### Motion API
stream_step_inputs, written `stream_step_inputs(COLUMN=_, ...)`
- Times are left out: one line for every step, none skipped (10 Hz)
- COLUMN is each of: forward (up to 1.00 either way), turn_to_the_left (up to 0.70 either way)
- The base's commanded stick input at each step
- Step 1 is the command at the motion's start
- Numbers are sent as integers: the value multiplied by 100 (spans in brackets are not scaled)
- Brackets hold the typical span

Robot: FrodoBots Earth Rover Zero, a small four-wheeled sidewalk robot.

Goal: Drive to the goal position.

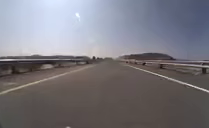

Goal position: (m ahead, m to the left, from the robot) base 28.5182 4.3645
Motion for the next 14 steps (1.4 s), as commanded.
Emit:
stream_step_inputs(forward=100, turn_to_the_left=0)
stream_step_inputs(forward=100, turn_to_the_left=0)
stream_step_inputs(forward=100, turn_to_the_left=0)
stream_step_inputs(forward=100, turn_to_the_left=0)
stream_step_inputs(forward=100, turn_to_the_left=0)
stream_step_inputs(forward=100, turn_to_the_left=0)
stream_step_inputs(forward=100, turn_to_the_left=0)
stream_step_inputs(forward=100, turn_to_the_left=0)
stream_step_inputs(forward=100, turn_to_the_left=0)
stream_step_inputs(forward=100, turn_to_the_left=0)
stream_step_inputs(forward=100, turn_to_the_left=0)
stream_step_inputs(forward=100, turn_to_the_left=0)
stream_step_inputs(forward=100, turn_to_the_left=0)
stream_step_inputs(forward=100, turn_to_the_left=0)
